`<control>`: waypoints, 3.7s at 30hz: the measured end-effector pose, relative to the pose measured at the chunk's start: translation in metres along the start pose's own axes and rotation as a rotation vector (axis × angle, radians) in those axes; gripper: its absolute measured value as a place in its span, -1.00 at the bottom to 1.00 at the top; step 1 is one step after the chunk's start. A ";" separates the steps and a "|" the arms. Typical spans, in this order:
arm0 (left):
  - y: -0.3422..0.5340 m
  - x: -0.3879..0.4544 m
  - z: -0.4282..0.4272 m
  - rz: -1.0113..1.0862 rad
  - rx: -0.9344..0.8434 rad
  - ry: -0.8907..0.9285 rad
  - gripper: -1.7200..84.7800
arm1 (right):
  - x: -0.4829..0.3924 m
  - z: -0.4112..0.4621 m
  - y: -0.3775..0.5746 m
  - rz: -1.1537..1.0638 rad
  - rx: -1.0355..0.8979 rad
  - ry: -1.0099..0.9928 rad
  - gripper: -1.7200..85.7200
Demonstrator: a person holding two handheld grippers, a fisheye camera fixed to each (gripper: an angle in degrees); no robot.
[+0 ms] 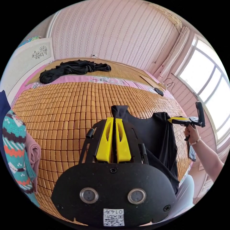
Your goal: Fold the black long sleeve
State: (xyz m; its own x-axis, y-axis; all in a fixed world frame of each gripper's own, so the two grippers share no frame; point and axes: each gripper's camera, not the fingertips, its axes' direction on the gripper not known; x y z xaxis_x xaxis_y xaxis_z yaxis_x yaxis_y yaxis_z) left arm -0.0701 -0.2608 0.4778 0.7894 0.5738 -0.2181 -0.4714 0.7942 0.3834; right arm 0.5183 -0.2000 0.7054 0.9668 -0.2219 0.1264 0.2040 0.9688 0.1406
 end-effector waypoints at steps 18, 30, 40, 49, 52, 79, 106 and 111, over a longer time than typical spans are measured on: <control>0.244 0.040 -0.200 0.201 -0.165 0.146 -0.97 | -0.059 -0.076 0.296 -0.115 -0.002 -0.362 -0.94; 0.328 0.061 -0.221 0.139 -0.319 0.019 -0.86 | -0.079 -0.039 0.362 0.070 -0.232 -0.222 -0.83; 0.312 0.072 -0.158 0.047 -0.491 -0.096 -0.82 | -0.088 0.023 0.356 0.247 -0.354 -0.213 -0.91; 0.298 0.092 -0.177 0.056 -0.421 -0.038 -0.86 | -0.063 0.002 0.361 0.287 -0.408 -0.203 -0.84; 0.284 0.092 -0.185 0.077 -0.388 -0.067 -0.86 | -0.056 -0.014 0.345 0.277 -0.325 -0.139 -0.83; 0.132 0.012 -0.055 -0.131 -0.408 -0.050 -0.97 | 0.028 0.037 0.215 0.382 -0.217 -0.246 -0.95; 0.196 0.081 -0.123 0.066 -0.346 -0.076 -0.98 | -0.051 0.000 0.194 0.508 0.003 -0.212 -0.97; 0.284 0.187 -0.152 0.240 -0.297 0.084 -0.98 | -0.143 0.002 0.195 0.257 -0.080 -0.238 -0.97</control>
State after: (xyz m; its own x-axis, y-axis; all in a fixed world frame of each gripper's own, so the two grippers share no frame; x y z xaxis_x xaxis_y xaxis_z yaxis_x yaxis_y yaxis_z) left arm -0.1156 0.1022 0.4093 0.6136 0.7549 -0.2315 -0.7418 0.6516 0.1586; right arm 0.4192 0.0201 0.7168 0.9272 0.0197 0.3741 -0.0207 0.9998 -0.0012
